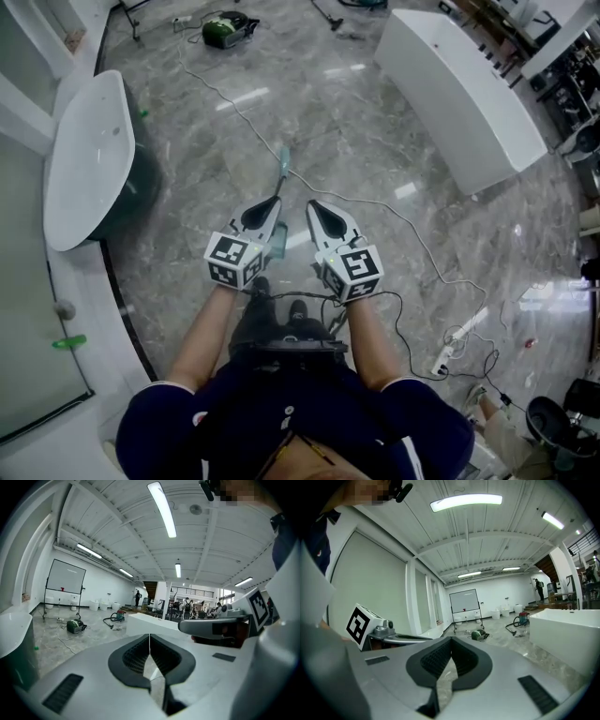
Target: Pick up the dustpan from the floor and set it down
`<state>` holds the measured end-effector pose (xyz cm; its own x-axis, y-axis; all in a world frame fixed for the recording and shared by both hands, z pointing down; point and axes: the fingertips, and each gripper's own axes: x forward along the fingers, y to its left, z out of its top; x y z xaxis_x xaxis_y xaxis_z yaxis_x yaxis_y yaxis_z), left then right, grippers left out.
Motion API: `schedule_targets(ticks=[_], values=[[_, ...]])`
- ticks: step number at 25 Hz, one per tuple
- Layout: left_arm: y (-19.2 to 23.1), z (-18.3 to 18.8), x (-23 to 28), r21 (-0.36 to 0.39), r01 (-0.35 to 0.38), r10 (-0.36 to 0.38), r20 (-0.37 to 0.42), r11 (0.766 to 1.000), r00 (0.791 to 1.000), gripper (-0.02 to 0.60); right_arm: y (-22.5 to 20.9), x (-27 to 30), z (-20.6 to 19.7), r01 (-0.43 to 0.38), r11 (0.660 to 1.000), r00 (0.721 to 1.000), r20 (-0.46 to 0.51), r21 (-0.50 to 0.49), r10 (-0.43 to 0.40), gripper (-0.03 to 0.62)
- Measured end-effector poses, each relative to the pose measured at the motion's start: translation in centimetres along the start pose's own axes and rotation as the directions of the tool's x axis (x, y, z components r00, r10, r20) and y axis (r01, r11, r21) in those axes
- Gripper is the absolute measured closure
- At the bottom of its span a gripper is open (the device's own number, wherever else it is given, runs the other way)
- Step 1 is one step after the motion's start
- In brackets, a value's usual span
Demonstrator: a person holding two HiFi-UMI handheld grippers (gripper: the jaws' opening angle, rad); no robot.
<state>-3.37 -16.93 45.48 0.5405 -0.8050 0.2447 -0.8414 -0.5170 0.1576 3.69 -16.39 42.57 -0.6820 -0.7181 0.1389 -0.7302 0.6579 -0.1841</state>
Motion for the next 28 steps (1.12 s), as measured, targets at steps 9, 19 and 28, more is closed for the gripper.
schedule_targets(ticks=[9,19,28], values=[[7.4,-7.3,6.4,0.023,-0.014,0.017,-0.119,1.000,0.993,0.568,-2.5,4.6,-4.0,0.049,0.998,0.996,-0.071,0.037,-0.046,0.588],[13.8,-17.6,14.7,0.049,0.043,-0.029,-0.259,0.998,0.965,0.566,-6.0,9.8,-10.3,0.134,0.987,0.983,-0.137,0.085,-0.122,0.588],[17.1,-26.5,20.3,0.083,0.123,-0.083,-0.379,0.989,0.922,0.442,-8.0,12.6,-14.2,0.199,0.974,0.969,-0.173,0.112,-0.178,0.588]])
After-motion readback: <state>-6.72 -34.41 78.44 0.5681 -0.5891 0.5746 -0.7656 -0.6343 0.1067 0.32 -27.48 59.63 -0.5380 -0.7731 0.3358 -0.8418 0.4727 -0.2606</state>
